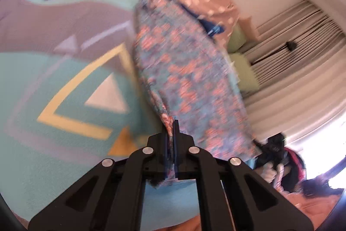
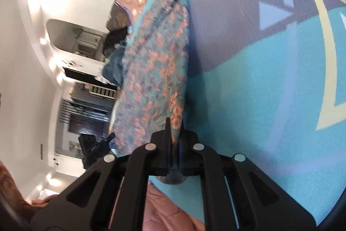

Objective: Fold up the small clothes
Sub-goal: 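Grasp the strip's end with both tools and fold it toward the collar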

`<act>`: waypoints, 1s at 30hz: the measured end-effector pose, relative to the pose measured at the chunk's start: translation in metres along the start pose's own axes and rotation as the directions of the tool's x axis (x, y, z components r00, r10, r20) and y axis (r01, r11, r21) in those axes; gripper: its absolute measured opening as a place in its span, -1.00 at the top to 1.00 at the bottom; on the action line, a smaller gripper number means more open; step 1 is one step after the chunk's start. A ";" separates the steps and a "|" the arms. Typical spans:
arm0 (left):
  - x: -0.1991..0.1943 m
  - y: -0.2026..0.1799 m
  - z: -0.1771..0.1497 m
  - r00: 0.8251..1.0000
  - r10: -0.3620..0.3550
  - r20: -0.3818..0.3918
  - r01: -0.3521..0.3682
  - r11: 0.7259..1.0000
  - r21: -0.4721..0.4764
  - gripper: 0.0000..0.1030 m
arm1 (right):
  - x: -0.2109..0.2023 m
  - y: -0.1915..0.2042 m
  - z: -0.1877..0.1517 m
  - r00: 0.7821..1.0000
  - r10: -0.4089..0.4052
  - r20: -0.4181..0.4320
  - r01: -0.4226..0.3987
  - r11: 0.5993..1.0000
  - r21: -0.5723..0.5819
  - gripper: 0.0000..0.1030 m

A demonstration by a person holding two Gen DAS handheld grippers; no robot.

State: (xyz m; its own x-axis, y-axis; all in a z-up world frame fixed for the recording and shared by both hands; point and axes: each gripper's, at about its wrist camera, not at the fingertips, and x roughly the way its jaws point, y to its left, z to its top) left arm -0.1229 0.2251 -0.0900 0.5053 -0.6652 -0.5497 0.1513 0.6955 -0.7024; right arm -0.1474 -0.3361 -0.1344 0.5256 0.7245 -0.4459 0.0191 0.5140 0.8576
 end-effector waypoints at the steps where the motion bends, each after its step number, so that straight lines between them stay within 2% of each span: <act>1: -0.005 -0.007 0.004 1.000 -0.014 0.022 0.014 1.000 0.015 0.94 | -0.001 0.002 0.001 1.000 0.006 0.005 -0.006 1.000 -0.006 0.91; 9: -0.031 -0.042 0.017 0.988 -0.059 0.140 0.050 0.997 0.066 0.94 | -0.026 0.040 0.012 0.989 0.098 0.111 -0.088 0.992 -0.093 0.91; 11: -0.032 -0.041 0.018 0.987 -0.063 0.151 0.057 0.997 0.047 0.94 | -0.031 0.044 0.015 0.984 0.109 0.139 -0.097 0.991 -0.094 0.91; 16: -0.042 -0.035 0.018 0.977 -0.117 0.179 0.125 0.992 -0.035 0.95 | -0.041 0.052 0.012 0.969 0.146 0.197 -0.129 0.987 -0.099 0.93; 21: -0.060 -0.055 0.015 0.975 -0.117 0.187 0.121 0.993 -0.008 0.95 | -0.062 0.072 0.009 0.948 0.197 0.251 -0.167 0.976 -0.139 0.93; 25: -0.083 -0.078 0.013 0.968 -0.119 0.220 0.111 0.993 0.051 0.95 | -0.085 0.098 0.003 0.938 0.183 0.294 -0.121 0.969 -0.217 0.93; 30: -0.085 -0.085 0.023 0.962 -0.110 0.249 0.091 0.992 0.088 0.94 | -0.083 0.112 0.009 0.946 0.131 0.296 -0.048 0.961 -0.273 0.93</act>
State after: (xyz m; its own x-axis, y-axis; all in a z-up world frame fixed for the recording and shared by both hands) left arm -0.1590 0.2288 0.0263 0.6810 -0.6491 -0.3391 0.2710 0.6535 -0.7067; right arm -0.1810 -0.3427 0.0013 0.7514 0.6170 -0.2339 -0.2389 0.5847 0.7753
